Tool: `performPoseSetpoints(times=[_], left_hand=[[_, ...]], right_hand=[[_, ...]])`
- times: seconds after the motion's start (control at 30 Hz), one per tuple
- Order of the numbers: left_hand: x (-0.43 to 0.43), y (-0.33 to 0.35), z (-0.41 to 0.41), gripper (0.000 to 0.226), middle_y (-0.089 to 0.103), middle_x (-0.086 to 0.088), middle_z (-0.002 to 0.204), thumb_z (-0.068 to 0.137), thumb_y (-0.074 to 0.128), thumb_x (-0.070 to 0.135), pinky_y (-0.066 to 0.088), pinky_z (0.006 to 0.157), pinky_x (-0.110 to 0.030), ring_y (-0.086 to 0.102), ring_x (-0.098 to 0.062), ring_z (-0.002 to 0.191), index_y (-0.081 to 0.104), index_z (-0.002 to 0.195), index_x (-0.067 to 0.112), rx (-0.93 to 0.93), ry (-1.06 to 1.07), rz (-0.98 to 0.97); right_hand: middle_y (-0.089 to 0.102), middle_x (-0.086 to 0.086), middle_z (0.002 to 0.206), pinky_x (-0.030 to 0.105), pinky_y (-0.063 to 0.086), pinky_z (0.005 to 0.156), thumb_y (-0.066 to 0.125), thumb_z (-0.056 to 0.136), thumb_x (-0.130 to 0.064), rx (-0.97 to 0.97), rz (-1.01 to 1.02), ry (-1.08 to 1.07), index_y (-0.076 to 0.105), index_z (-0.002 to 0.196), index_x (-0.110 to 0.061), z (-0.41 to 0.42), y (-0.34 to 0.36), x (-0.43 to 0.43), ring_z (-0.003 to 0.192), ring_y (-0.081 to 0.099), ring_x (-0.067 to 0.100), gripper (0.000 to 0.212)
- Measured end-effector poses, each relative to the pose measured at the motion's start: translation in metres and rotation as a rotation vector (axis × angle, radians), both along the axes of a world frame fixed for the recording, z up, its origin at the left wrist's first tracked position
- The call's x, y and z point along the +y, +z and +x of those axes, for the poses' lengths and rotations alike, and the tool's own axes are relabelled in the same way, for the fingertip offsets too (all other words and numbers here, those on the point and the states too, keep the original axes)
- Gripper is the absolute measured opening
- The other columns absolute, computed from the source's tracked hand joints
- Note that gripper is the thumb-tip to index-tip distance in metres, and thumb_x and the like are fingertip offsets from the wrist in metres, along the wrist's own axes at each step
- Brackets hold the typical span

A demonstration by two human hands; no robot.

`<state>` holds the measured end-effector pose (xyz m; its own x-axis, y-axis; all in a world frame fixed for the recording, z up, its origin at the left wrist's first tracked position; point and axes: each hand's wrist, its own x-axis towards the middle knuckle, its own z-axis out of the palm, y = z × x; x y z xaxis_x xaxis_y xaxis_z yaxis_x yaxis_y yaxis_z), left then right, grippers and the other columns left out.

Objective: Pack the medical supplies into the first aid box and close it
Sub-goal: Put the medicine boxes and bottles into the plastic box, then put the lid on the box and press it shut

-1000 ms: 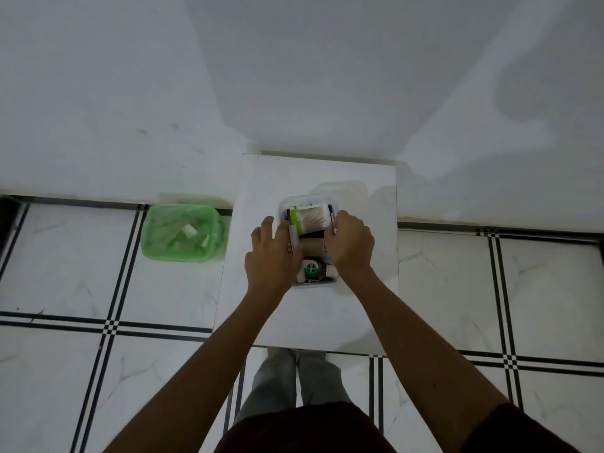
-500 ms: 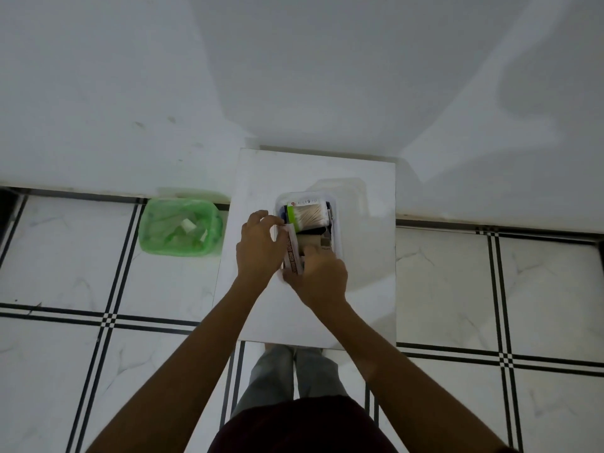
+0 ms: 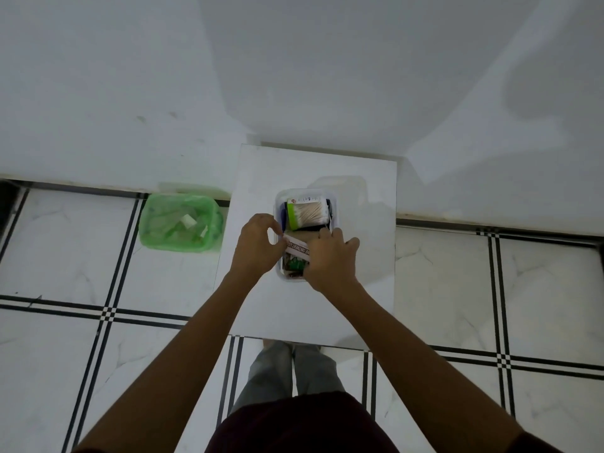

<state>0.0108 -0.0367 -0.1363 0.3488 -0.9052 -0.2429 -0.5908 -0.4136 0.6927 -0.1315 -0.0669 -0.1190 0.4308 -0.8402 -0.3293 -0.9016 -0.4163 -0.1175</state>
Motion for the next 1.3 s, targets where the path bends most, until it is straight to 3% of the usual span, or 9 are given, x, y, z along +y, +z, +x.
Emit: performPoseSetpoints(times=[0.13,0.3,0.47,0.53,0.63,0.8,0.9,1.07,1.3], left_hand=[[0.003,-0.002,-0.004,0.048,0.062,-0.007,0.109,0.078,0.07,0.016,0.054,0.076,-0.038,0.063,-0.024,0.09,0.049,0.12,0.009,0.17,0.15,0.088],[0.003,-0.003,-0.003,0.035,0.066,-0.018,0.108,0.09,0.05,0.013,0.058,0.074,-0.049,0.066,-0.032,0.092,0.052,0.125,0.012,0.319,0.114,0.275],[0.006,-0.001,0.004,0.023,0.067,-0.021,0.099,0.09,0.045,0.009,0.058,0.068,-0.052,0.067,-0.036,0.083,0.055,0.11,0.003,0.226,0.076,0.233],[0.012,-0.001,0.012,0.022,0.068,-0.021,0.095,0.09,0.046,0.009,0.058,0.064,-0.051,0.068,-0.036,0.077,0.055,0.108,0.002,0.18,0.072,0.205],[0.022,0.0,0.026,0.02,0.07,-0.022,0.091,0.089,0.047,0.006,0.058,0.064,-0.051,0.068,-0.036,0.075,0.057,0.107,0.002,0.166,0.095,0.171],[0.028,0.008,0.038,0.025,0.068,-0.018,0.092,0.09,0.047,-0.002,0.058,0.07,-0.051,0.068,-0.037,0.081,0.057,0.113,0.0,0.218,0.131,0.168],[0.027,0.011,0.038,0.025,0.067,-0.017,0.09,0.09,0.048,-0.002,0.057,0.07,-0.052,0.068,-0.039,0.08,0.057,0.114,0.0,0.251,0.137,0.156],[0.028,0.009,0.035,0.025,0.069,-0.024,0.095,0.092,0.049,0.003,0.058,0.068,-0.054,0.07,-0.038,0.079,0.056,0.116,0.004,0.318,0.155,0.164],[0.014,0.002,0.018,0.028,0.07,-0.023,0.097,0.091,0.048,0.003,0.059,0.067,-0.049,0.07,-0.034,0.08,0.056,0.117,0.001,0.248,0.062,0.15]], right_hand=[[0.059,-0.002,0.101,0.035,0.018,0.071,0.063,0.072,-0.012,-0.13,0.014,-0.021,0.053,0.109,-0.025,-0.008,-0.002,0.001,0.094,0.046,0.02,0.04],[0.057,-0.001,0.094,0.033,0.016,0.071,0.067,0.073,-0.02,-0.355,0.028,-0.038,0.062,0.096,-0.019,-0.023,-0.011,0.003,0.091,0.047,0.02,0.024],[0.069,0.004,0.089,0.024,0.047,0.067,0.067,0.08,-0.014,-0.825,-0.008,-0.654,0.068,0.09,-0.011,-0.044,-0.002,-0.017,0.078,0.061,0.017,0.011],[0.071,0.01,0.093,0.018,0.045,0.065,0.063,0.082,-0.011,-0.704,0.088,-0.815,0.068,0.093,-0.004,-0.052,-0.014,-0.024,0.081,0.064,0.021,0.014],[0.068,0.02,0.092,0.033,0.049,0.073,0.068,0.082,-0.018,-0.547,0.326,-0.823,0.064,0.093,0.008,-0.053,-0.042,-0.024,0.086,0.063,0.033,0.028],[0.042,0.0,0.053,0.024,0.032,0.047,0.075,0.077,-0.028,-0.434,0.365,-0.761,0.042,0.055,-0.013,-0.04,-0.07,-0.021,0.049,0.043,0.016,0.043],[0.041,0.003,0.048,0.024,0.036,0.049,0.071,0.081,-0.021,-0.412,0.432,-0.728,0.038,0.048,-0.012,-0.046,-0.078,-0.024,0.046,0.044,0.017,0.048],[0.06,0.013,0.079,0.049,0.056,0.08,0.066,0.083,-0.019,-0.594,0.5,-0.799,0.057,0.074,-0.005,-0.071,-0.06,-0.036,0.082,0.062,0.032,0.019],[0.067,0.006,0.083,0.034,0.056,0.071,0.069,0.072,-0.007,-0.831,0.477,-0.898,0.06,0.106,-0.009,-0.076,0.008,-0.051,0.076,0.064,0.018,0.035]])
